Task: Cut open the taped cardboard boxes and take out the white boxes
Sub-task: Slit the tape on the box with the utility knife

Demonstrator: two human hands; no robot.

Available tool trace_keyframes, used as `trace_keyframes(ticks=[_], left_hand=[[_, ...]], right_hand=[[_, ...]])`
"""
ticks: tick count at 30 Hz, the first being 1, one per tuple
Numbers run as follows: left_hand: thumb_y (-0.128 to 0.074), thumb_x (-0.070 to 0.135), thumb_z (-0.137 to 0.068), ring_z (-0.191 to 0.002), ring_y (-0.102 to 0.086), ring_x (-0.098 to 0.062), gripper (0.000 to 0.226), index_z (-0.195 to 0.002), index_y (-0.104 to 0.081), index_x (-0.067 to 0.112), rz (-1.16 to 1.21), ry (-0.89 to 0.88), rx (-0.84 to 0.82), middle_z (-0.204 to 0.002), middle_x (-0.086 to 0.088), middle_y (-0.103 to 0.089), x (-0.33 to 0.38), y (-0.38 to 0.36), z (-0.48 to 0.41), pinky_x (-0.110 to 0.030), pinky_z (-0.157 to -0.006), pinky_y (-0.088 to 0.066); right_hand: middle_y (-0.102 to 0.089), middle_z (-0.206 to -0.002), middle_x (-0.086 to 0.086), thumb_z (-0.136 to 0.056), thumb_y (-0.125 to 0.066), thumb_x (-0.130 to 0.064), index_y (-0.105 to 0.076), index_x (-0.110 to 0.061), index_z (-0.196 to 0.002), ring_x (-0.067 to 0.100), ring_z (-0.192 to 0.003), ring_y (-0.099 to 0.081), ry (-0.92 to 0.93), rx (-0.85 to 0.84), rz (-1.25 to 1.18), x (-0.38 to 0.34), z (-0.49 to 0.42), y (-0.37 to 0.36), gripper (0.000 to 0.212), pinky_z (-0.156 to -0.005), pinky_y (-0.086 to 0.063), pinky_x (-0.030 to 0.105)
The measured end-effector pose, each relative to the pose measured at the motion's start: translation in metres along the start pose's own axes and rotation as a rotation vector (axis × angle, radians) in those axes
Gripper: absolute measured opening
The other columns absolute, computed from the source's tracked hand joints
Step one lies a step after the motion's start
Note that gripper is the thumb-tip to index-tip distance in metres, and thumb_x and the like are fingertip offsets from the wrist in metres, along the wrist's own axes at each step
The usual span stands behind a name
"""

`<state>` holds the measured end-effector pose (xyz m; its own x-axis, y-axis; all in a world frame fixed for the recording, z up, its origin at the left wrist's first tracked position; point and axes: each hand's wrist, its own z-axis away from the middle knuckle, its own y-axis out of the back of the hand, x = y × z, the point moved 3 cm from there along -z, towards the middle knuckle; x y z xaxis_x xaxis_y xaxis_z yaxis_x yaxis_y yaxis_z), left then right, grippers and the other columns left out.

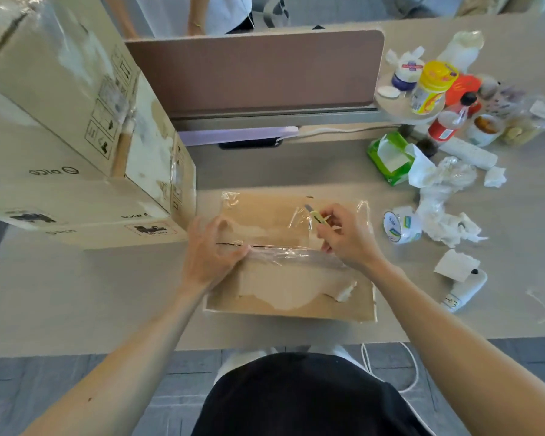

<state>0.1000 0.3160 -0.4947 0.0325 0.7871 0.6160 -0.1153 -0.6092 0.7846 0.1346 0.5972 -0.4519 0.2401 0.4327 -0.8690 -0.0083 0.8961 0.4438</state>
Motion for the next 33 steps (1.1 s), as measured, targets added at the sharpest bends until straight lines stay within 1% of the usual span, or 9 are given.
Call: trace_keyframes(ticks=[2,5,10,13,16,24,28,31,33], left_hand=[[-0.066,0.069,-0.070,-0.124,-0.048,-0.020,0.074,-0.130,-0.050,0.028,0.009,0.005,-0.144,-0.129,0.007,-0.055,-0.010,0.007,-0.006,-0.034,-0.092,-0.040],[-0.076,0.054,-0.079,-0.135,-0.046,-0.020,0.090,-0.153,-0.028,0.033,0.045,-0.019,-0.305,-0.152,0.009,-0.044,-0.016,0.011,-0.009,-0.034,-0.102,-0.039],[-0.078,0.045,-0.082,-0.139,-0.040,-0.016,0.088,-0.154,-0.028,0.038,0.097,-0.070,-0.439,-0.156,0.008,-0.038,-0.022,0.011,-0.008,-0.024,-0.103,-0.031],[-0.084,0.051,-0.073,-0.137,-0.042,-0.015,0.099,-0.154,-0.028,0.041,0.176,-0.031,-0.453,-0.154,0.009,-0.040,-0.029,0.011,-0.011,-0.022,-0.100,-0.033],[-0.082,0.063,-0.062,-0.137,-0.043,-0.012,0.110,-0.154,-0.027,0.041,0.295,-0.010,-0.452,-0.152,0.010,-0.043,-0.038,0.005,-0.013,-0.023,-0.101,-0.034],[-0.089,0.044,-0.067,-0.133,-0.039,-0.004,0.106,-0.152,-0.027,0.045,0.464,0.022,-0.472,-0.145,0.020,-0.040,-0.048,-0.003,-0.016,-0.032,-0.109,-0.037],[-0.090,0.040,-0.069,-0.134,-0.031,0.004,0.106,-0.154,-0.027,0.041,0.490,0.025,-0.485,-0.148,0.022,-0.038,-0.050,-0.007,-0.018,-0.022,-0.104,-0.028],[-0.089,0.044,-0.069,-0.129,-0.034,0.005,0.106,-0.154,-0.025,0.044,0.460,0.015,-0.475,-0.149,0.021,-0.038,-0.050,-0.008,-0.019,-0.009,-0.091,-0.029],[-0.089,0.048,-0.067,-0.128,-0.040,0.002,0.106,-0.151,-0.024,0.052,0.465,0.023,-0.466,-0.151,0.018,-0.040,-0.051,-0.008,-0.018,-0.011,-0.089,-0.032]], right_hand=[[-0.064,-0.078,0.001,-0.092,-0.060,-0.009,-0.059,-0.026,-0.091,0.022,-0.055,-0.063,0.025,-0.044,0.066,-0.006,-0.003,-0.023,0.017,-0.060,-0.054,0.042],[-0.065,-0.069,-0.005,-0.089,-0.059,-0.017,-0.059,-0.026,-0.090,0.019,-0.061,-0.063,0.052,-0.080,0.172,-0.014,-0.005,-0.049,0.009,-0.063,-0.052,0.040],[-0.061,-0.069,-0.013,-0.086,-0.065,-0.024,-0.064,-0.028,-0.083,0.015,-0.066,-0.057,0.165,-0.122,0.341,-0.028,-0.007,-0.076,0.005,-0.066,-0.047,0.035],[-0.063,-0.075,-0.008,-0.085,-0.070,-0.020,-0.070,-0.015,-0.083,0.014,-0.069,-0.054,0.283,-0.183,0.439,-0.040,-0.009,-0.093,0.005,-0.066,-0.046,0.033],[-0.061,-0.080,-0.009,-0.087,-0.070,-0.023,-0.071,-0.017,-0.085,0.015,-0.074,-0.055,0.332,-0.228,0.566,-0.049,-0.013,-0.112,0.007,-0.066,-0.048,0.035],[-0.066,-0.088,-0.003,-0.089,-0.067,-0.024,-0.075,-0.017,-0.092,0.018,-0.073,-0.058,0.342,-0.260,0.638,-0.065,-0.023,-0.139,0.011,-0.064,-0.047,0.033],[-0.066,-0.090,-0.005,-0.090,-0.065,-0.026,-0.076,-0.019,-0.093,0.021,-0.075,-0.061,0.333,-0.307,0.703,-0.066,-0.025,-0.143,0.013,-0.066,-0.049,0.036],[-0.063,-0.087,-0.008,-0.090,-0.064,-0.025,-0.075,-0.017,-0.086,0.025,-0.071,-0.061,0.324,-0.321,0.746,-0.067,-0.027,-0.145,0.014,-0.063,-0.047,0.034],[-0.062,-0.085,-0.006,-0.091,-0.062,-0.024,-0.073,-0.012,-0.081,0.025,-0.070,-0.060,0.342,-0.340,0.802,-0.071,-0.028,-0.148,0.020,-0.060,-0.045,0.033]])
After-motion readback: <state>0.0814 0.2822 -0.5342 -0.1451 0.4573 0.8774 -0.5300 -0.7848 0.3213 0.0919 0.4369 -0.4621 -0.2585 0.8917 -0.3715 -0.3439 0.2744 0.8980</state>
